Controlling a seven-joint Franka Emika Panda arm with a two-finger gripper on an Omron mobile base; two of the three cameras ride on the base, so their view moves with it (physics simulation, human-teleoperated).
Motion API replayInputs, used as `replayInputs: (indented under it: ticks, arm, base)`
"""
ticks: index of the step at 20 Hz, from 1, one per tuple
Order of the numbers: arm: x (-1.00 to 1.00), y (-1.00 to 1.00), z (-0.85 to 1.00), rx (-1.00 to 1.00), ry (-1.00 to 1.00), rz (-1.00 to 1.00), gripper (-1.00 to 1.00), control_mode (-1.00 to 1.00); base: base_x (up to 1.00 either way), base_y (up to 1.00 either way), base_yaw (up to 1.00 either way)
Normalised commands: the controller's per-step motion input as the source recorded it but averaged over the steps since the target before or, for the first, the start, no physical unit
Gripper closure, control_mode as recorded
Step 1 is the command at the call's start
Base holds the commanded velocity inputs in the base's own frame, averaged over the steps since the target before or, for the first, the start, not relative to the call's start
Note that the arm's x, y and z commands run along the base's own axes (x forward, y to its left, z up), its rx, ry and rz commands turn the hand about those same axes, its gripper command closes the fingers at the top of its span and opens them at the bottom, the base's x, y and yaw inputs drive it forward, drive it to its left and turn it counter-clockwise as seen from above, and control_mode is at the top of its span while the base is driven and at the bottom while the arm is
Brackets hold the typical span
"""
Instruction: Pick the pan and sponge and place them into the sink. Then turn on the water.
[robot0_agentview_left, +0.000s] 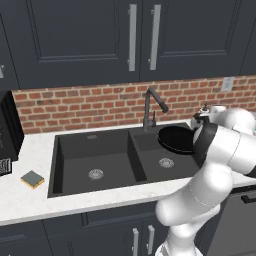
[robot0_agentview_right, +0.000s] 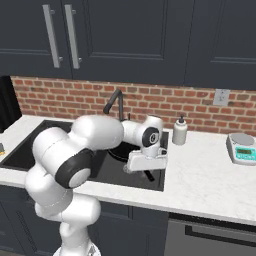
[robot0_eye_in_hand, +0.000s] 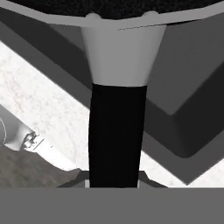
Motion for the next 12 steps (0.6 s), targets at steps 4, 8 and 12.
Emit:
replayInputs:
  ticks: [4, 8, 12]
  arm:
    - [0.26, 0.15, -0.37, 0.00, -0.07, -0.14, 1.00, -1.00]
    - [0.38, 0.14, -0.17, 0.00, -0.03, -0.06, 1.00, -1.00]
    - [0.49, 0.13, -0.12, -0.01, 0.00, 0.04, 1.00, -1.00]
  base:
    - [0.00, 0.00, 0.00]
    - [0.00, 0.00, 0.00]
    - [0.00, 0.00, 0.00]
